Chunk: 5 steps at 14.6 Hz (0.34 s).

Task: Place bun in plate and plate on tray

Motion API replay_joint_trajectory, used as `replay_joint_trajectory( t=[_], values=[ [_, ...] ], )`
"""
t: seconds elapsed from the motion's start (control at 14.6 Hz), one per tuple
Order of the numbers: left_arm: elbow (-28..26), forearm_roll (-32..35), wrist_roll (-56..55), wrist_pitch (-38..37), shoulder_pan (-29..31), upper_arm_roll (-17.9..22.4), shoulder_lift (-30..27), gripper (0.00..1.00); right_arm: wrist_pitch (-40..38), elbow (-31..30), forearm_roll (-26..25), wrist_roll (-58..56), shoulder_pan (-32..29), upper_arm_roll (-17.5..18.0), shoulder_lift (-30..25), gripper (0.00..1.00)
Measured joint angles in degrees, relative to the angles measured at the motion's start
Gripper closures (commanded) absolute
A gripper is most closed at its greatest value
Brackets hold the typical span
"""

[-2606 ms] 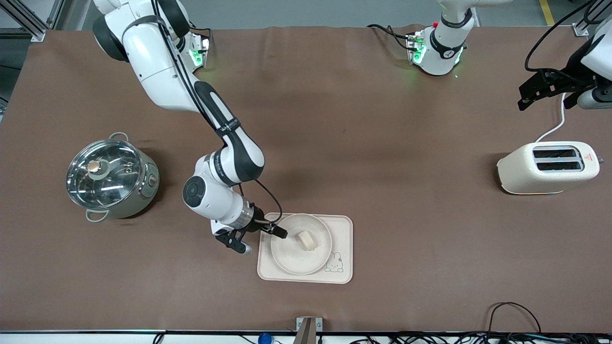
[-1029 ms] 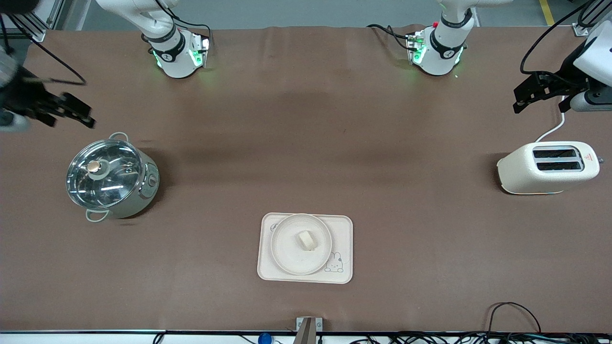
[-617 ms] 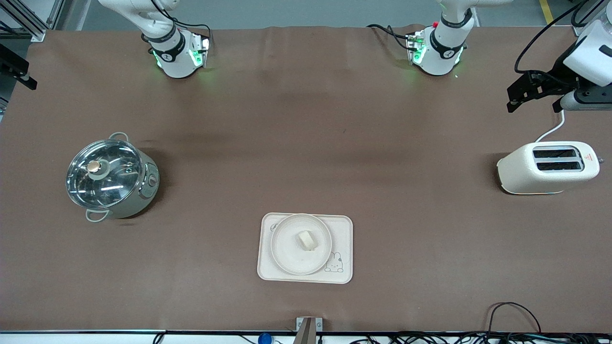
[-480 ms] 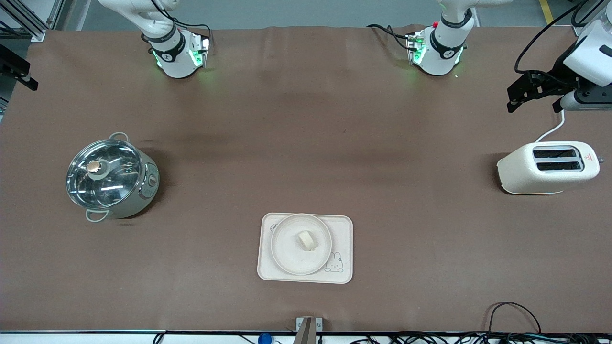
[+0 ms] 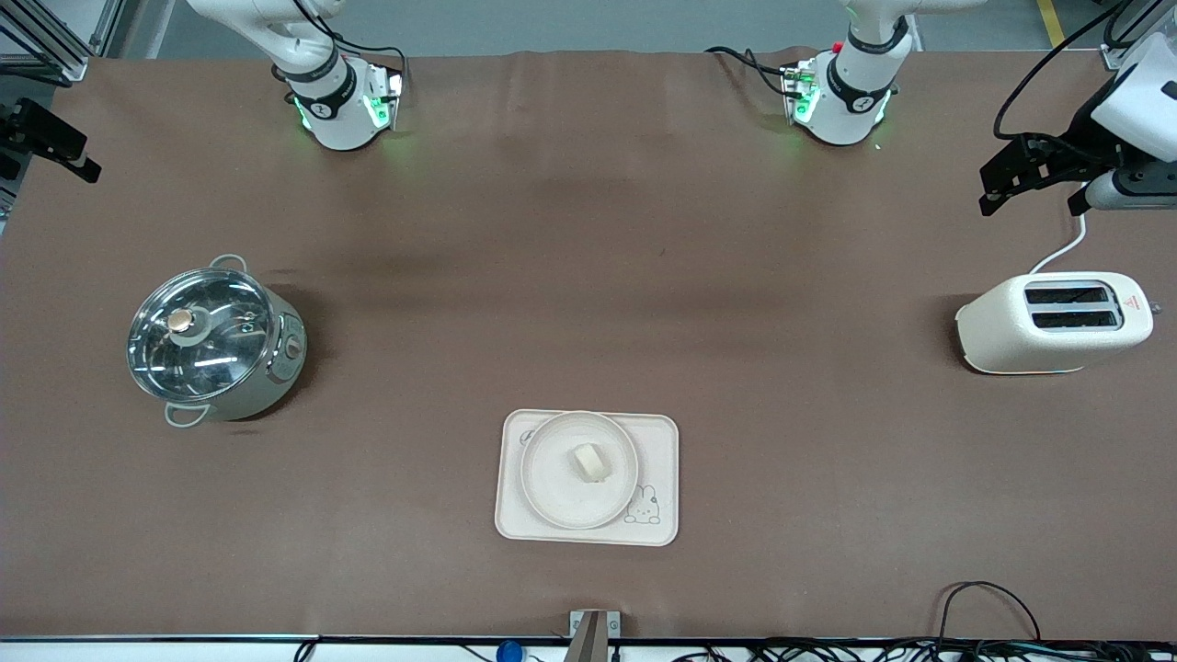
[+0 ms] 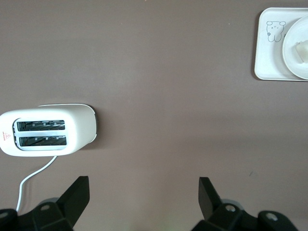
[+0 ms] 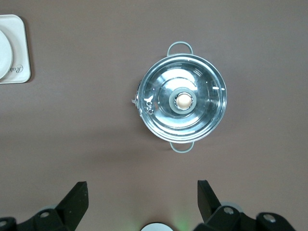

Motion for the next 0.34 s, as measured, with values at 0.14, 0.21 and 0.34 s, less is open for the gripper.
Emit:
replay_joint_trajectory(
  t=[0.14,0.21,0.34],
  values=[
    [0.3,0.0,0.0,0.0,0.0,0.0,0.2,0.0,0.0,0.0,0.0,0.7,0.1,0.0,0.0,0.0],
    [0.3,0.0,0.0,-0.1,0.0,0.0,0.2,0.0,0.0,0.0,0.0,0.7,0.1,0.0,0.0,0.0],
    [0.5,0.0,0.0,-0.5,0.0,0.0,0.3,0.0,0.0,0.0,0.0,0.7,0.1,0.1,0.0,0.0]
  ],
)
